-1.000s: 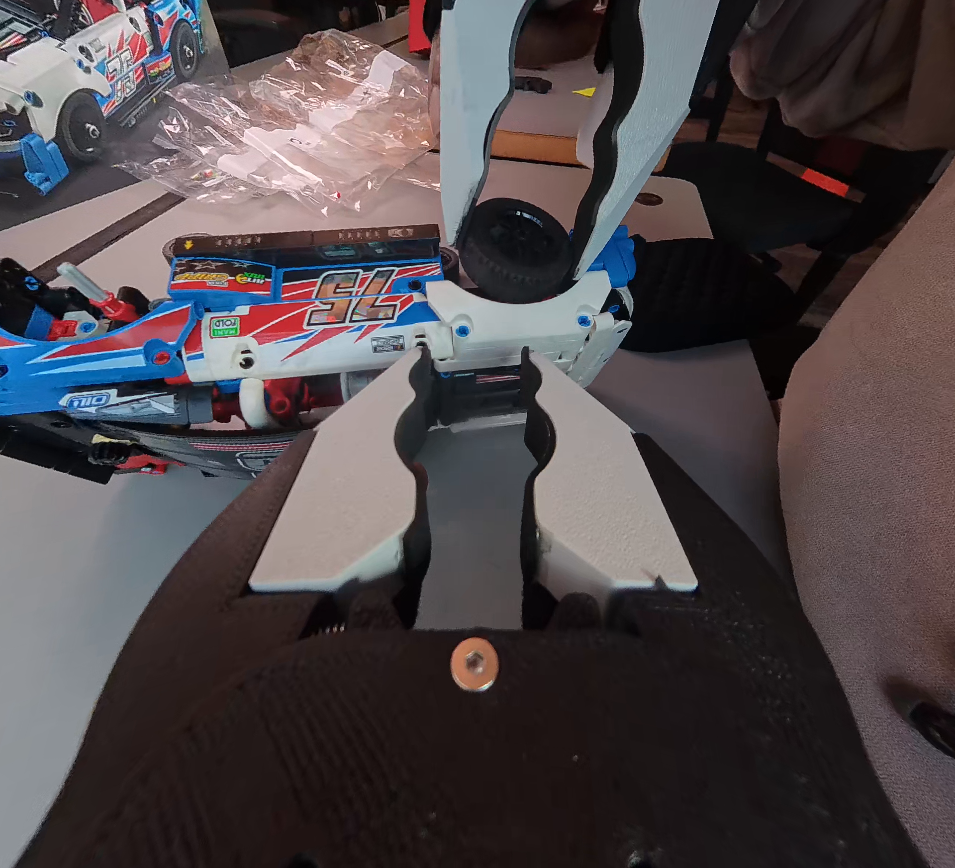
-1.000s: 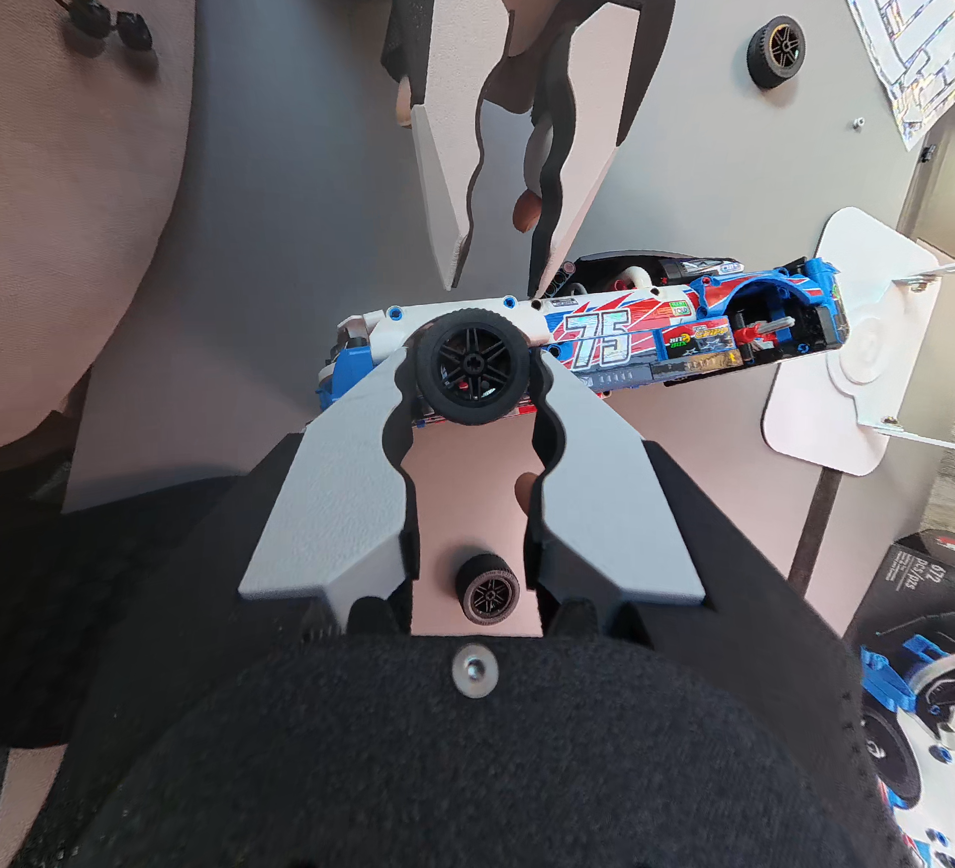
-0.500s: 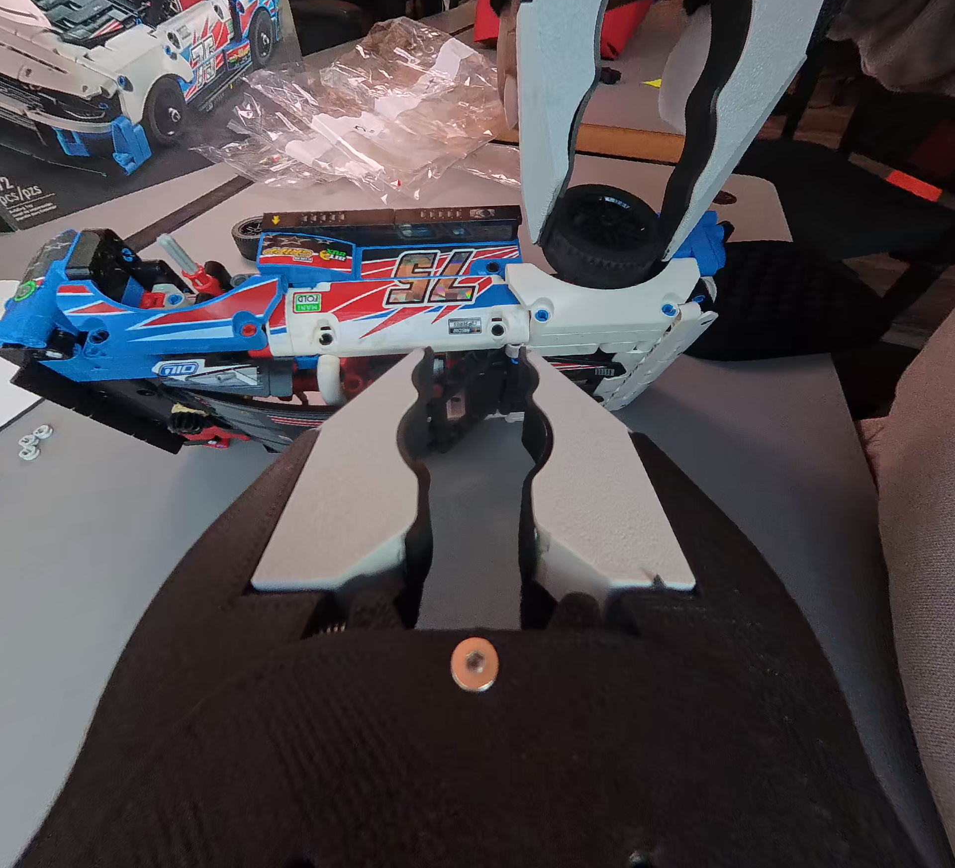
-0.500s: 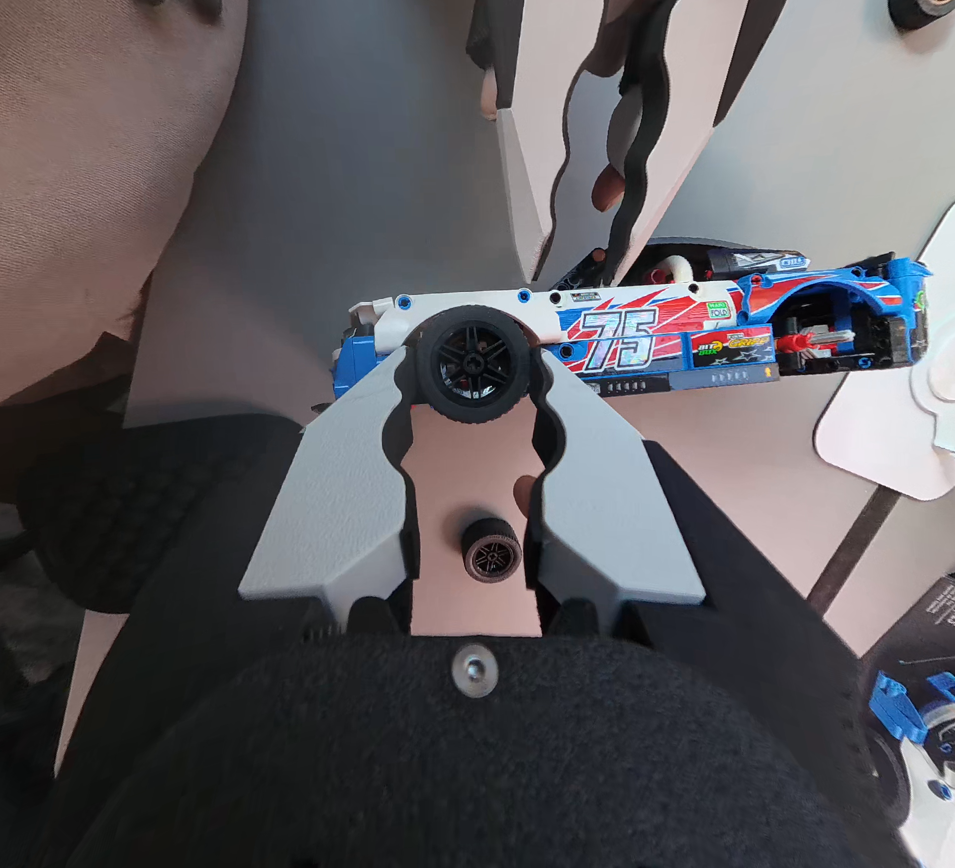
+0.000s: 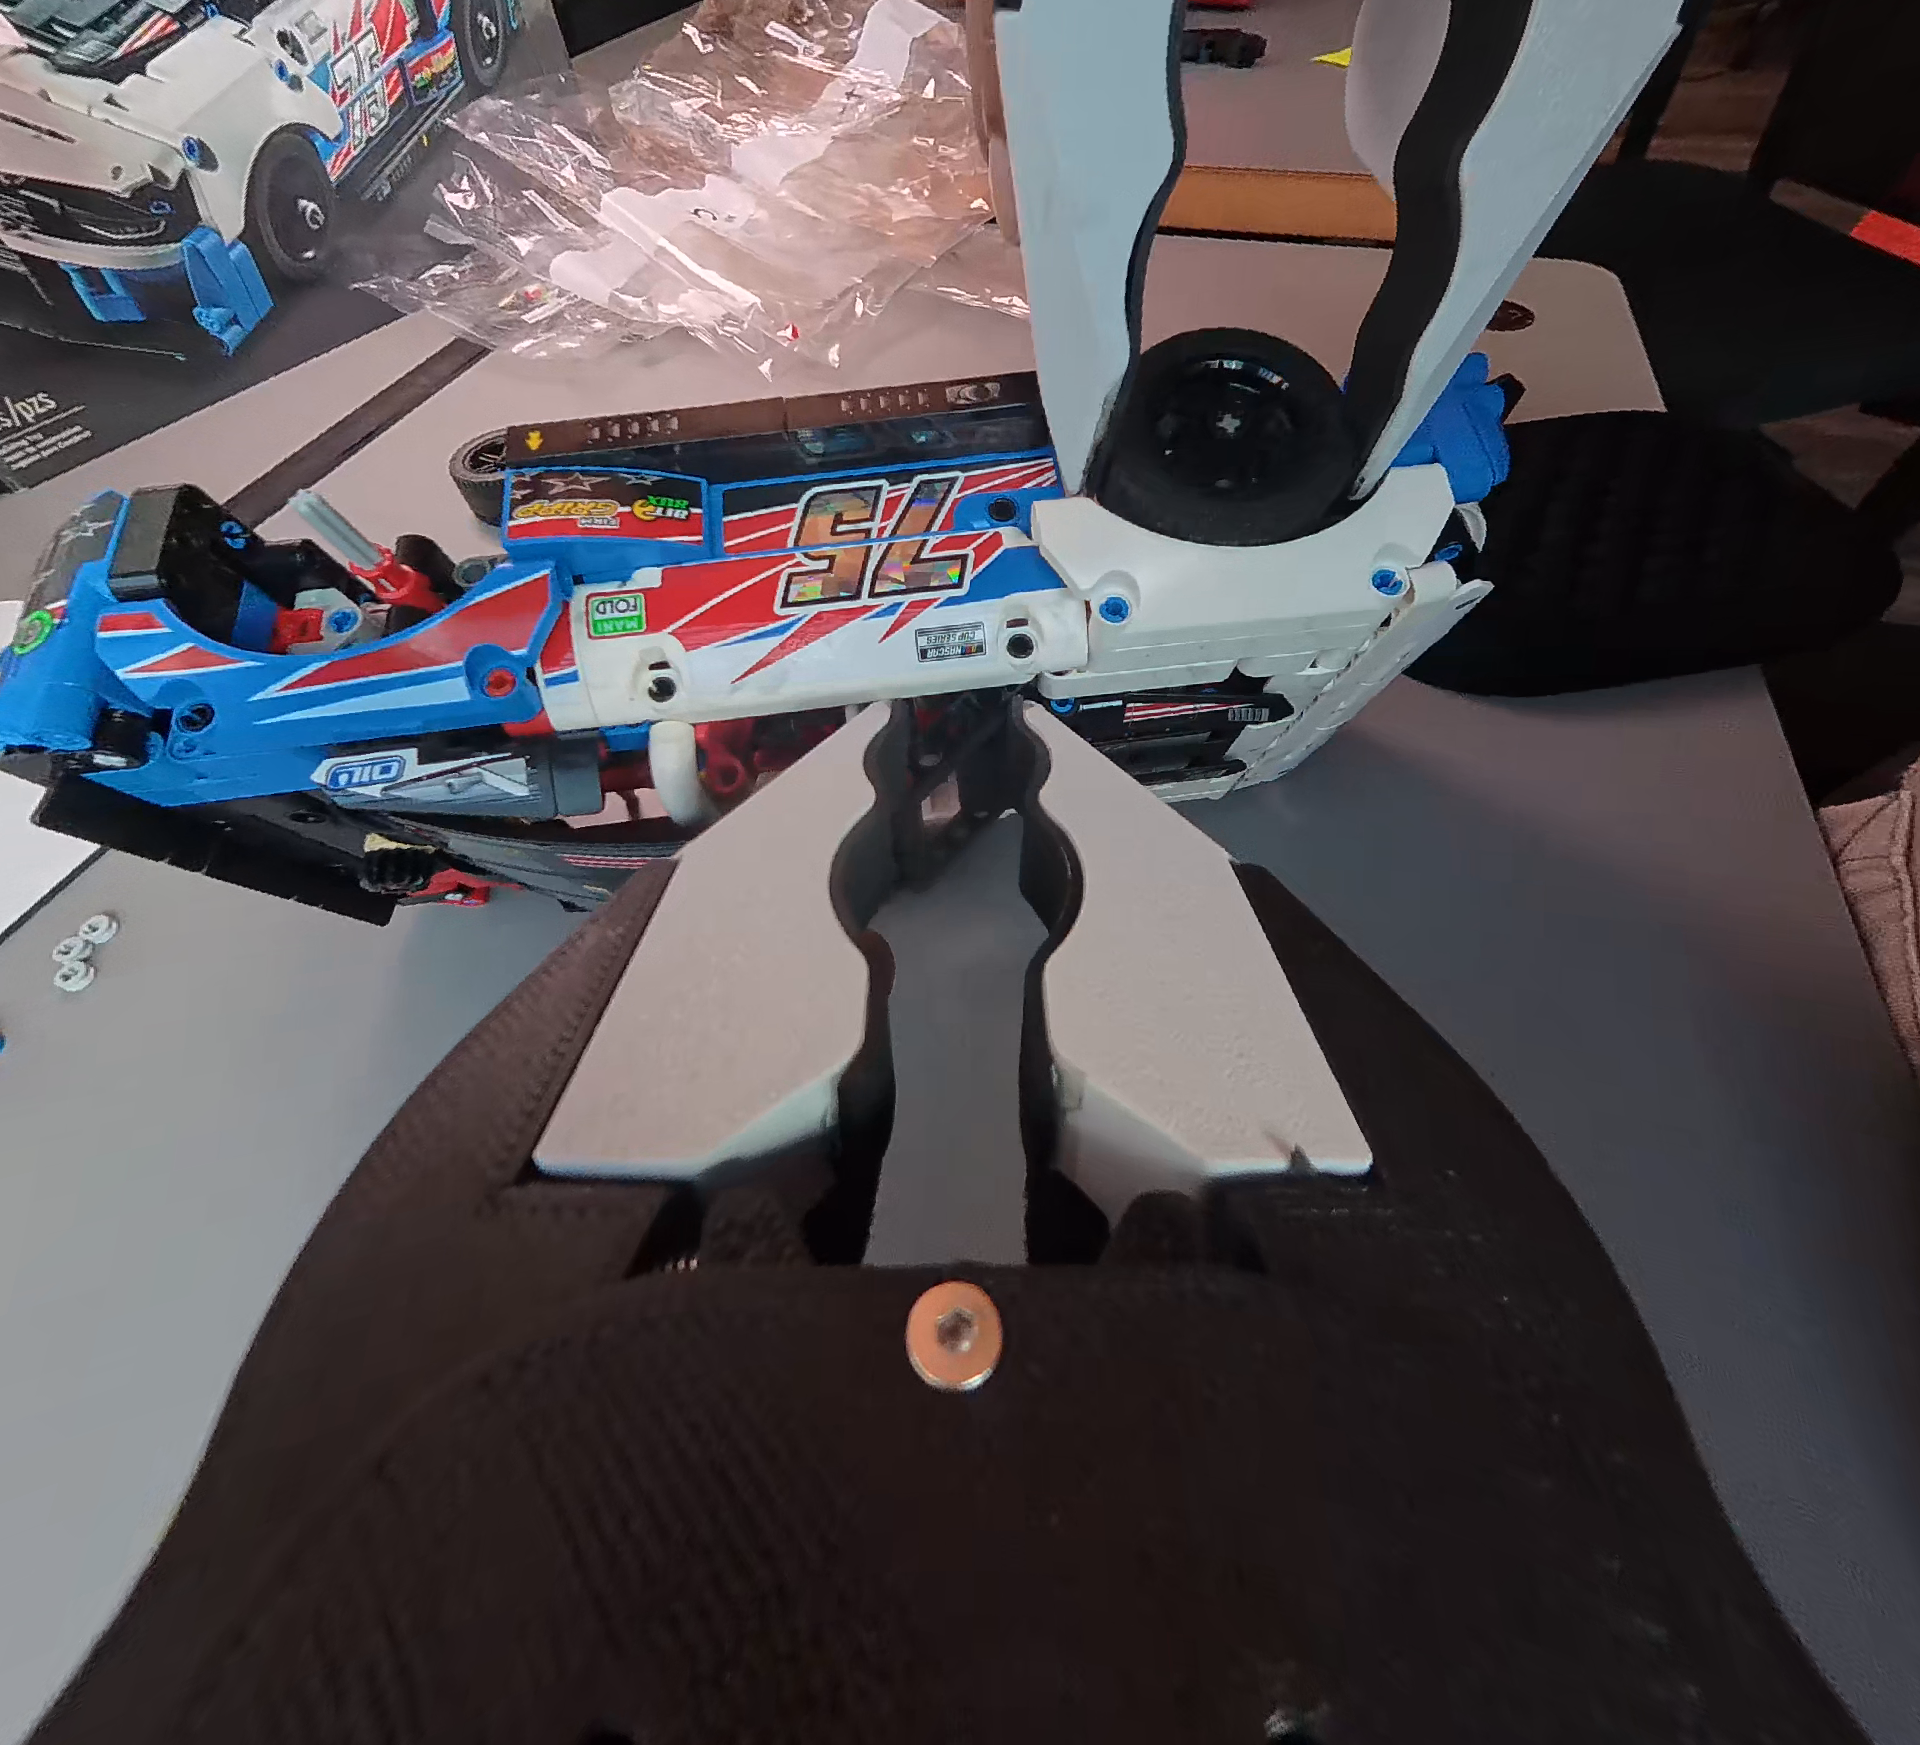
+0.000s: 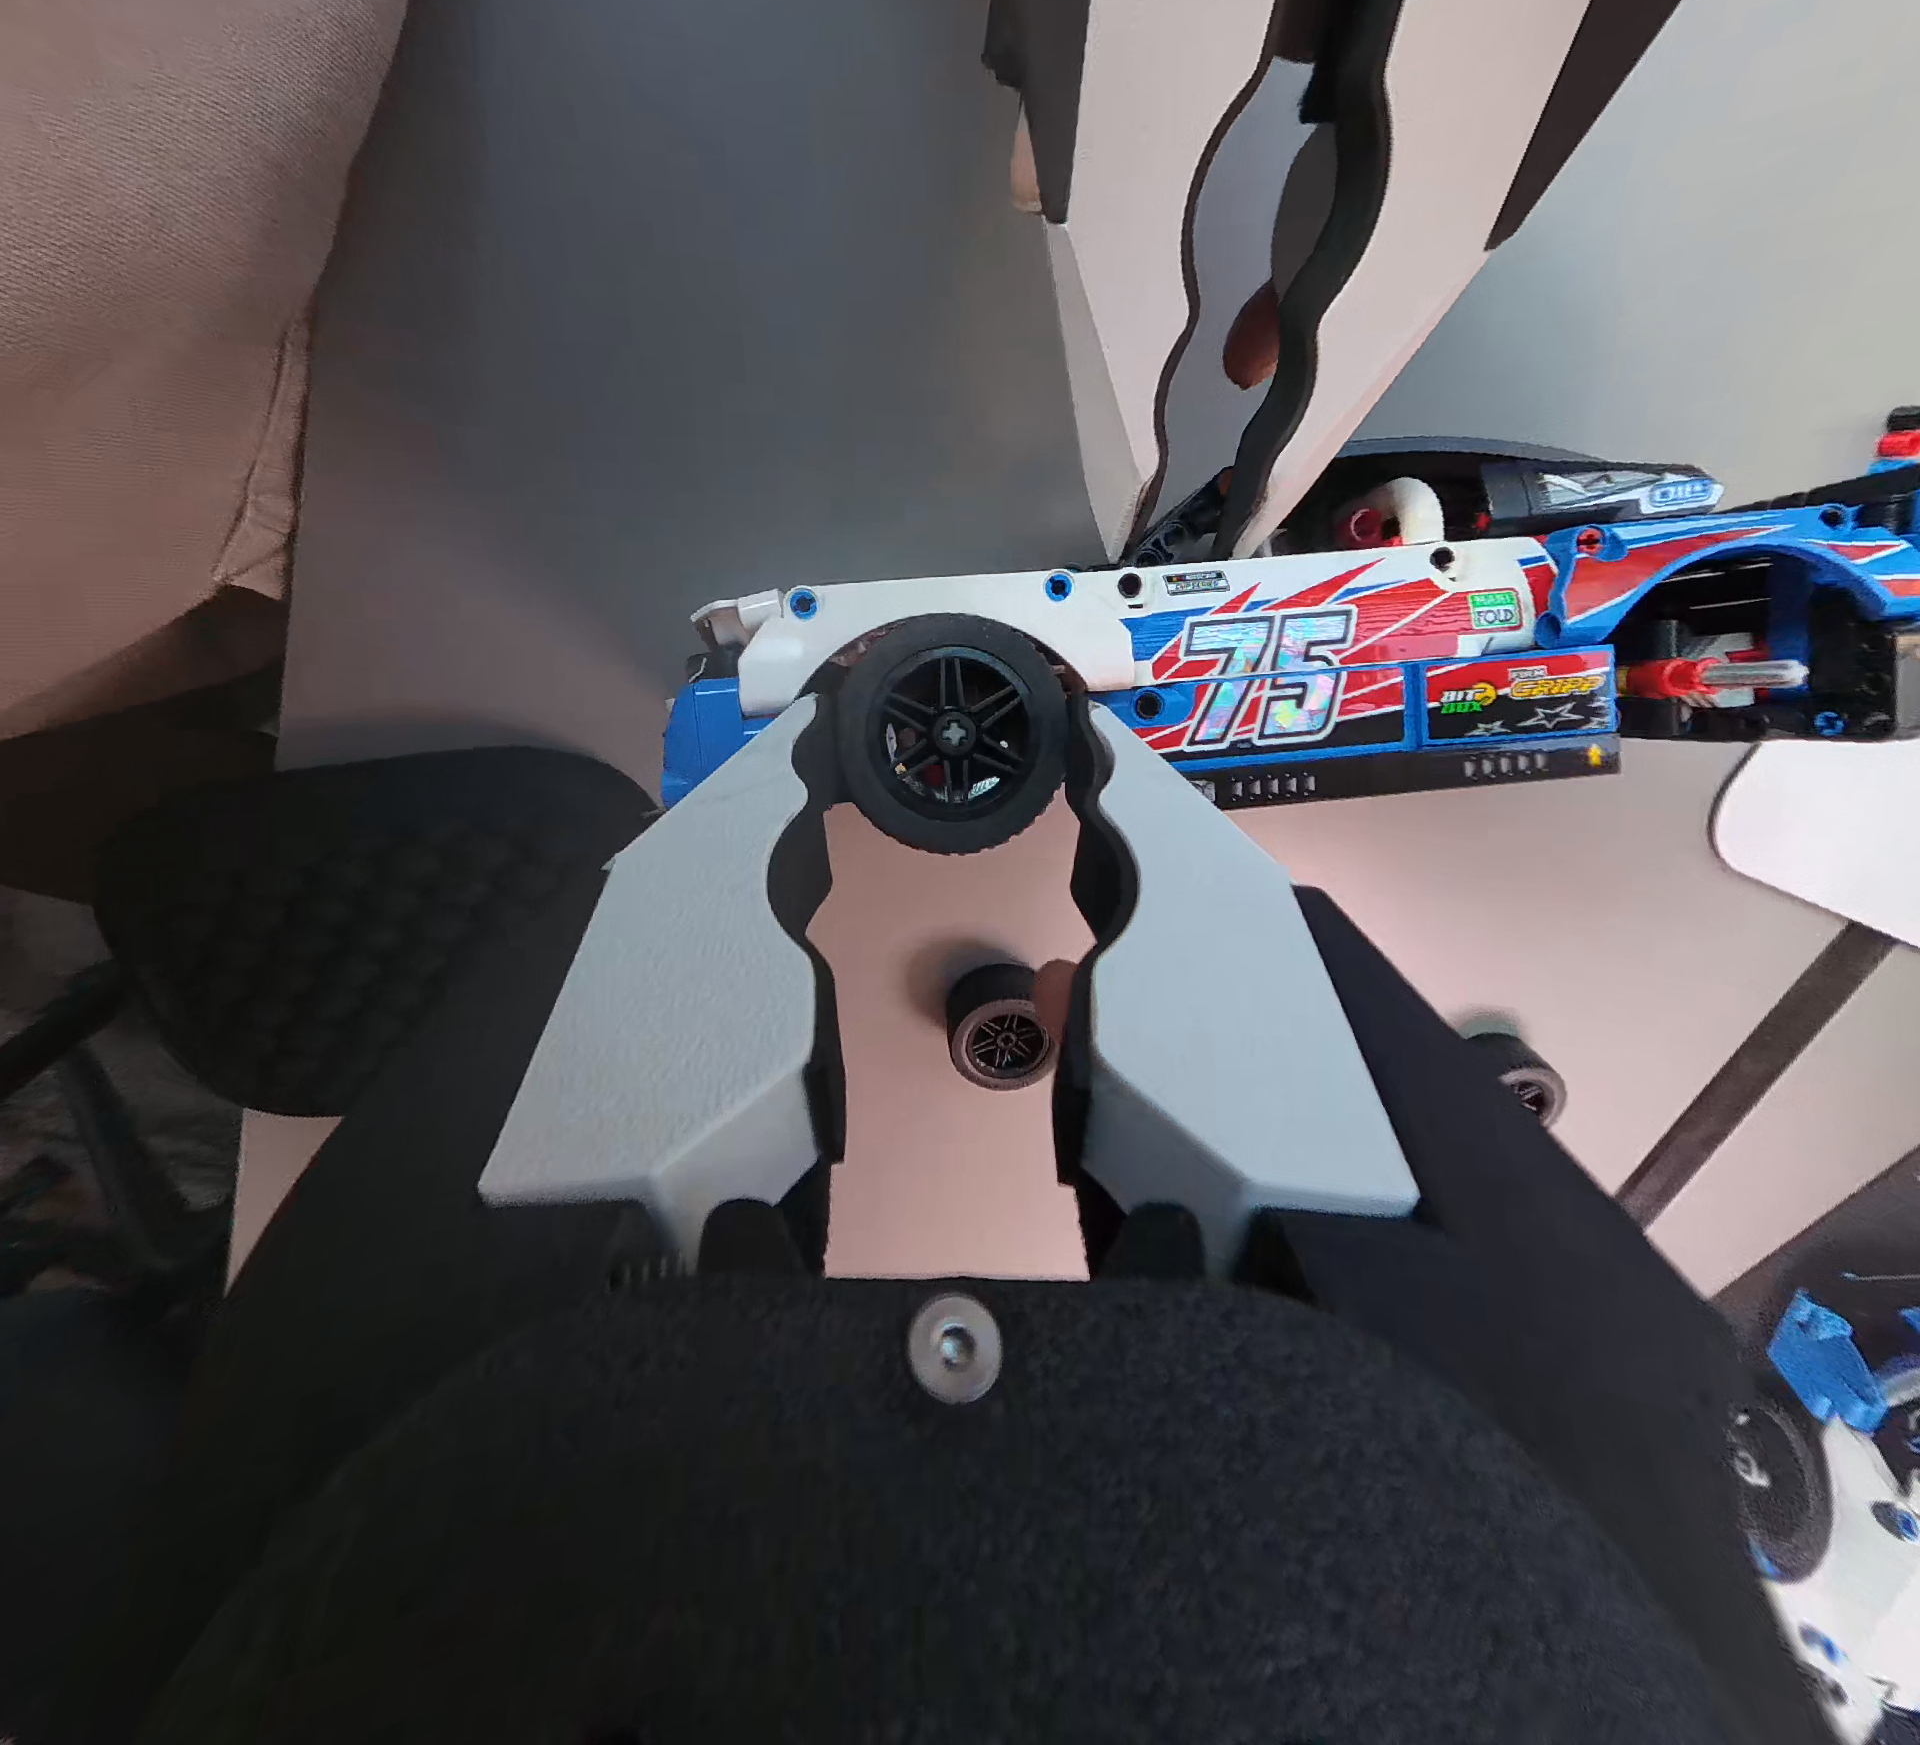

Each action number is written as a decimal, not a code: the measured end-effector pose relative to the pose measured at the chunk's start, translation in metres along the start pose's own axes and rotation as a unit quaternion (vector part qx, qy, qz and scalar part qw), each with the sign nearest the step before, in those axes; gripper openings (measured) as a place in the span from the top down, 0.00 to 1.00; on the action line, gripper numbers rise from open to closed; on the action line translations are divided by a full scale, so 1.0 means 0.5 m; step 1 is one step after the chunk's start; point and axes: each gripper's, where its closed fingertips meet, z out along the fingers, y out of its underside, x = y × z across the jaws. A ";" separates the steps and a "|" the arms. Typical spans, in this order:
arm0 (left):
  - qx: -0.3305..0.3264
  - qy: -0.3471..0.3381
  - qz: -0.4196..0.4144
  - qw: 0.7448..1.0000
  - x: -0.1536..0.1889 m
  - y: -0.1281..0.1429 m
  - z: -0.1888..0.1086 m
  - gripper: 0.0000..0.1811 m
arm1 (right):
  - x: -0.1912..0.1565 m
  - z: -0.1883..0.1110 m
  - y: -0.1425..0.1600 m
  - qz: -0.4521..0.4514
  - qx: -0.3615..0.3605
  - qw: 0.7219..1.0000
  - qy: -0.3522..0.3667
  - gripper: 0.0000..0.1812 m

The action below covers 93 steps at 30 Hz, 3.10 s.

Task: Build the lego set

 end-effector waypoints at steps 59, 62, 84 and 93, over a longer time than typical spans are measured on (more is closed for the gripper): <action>0.010 -0.007 0.010 1.000 -0.001 -0.007 0.004 0.94 | 0.009 -0.017 0.015 0.006 -0.025 1.000 0.015 0.88; 0.011 -0.011 0.014 1.000 -0.002 -0.008 0.003 0.94 | 0.007 -0.018 0.017 0.002 -0.024 0.999 0.031 0.88; 0.021 -0.024 0.018 0.999 -0.002 -0.003 0.000 0.93 | 0.048 -0.166 0.095 0.177 0.269 0.913 0.249 1.00; 0.024 -0.019 0.023 0.999 -0.006 -0.015 0.018 0.93 | -0.008 -0.050 0.180 0.267 0.303 0.890 0.212 1.00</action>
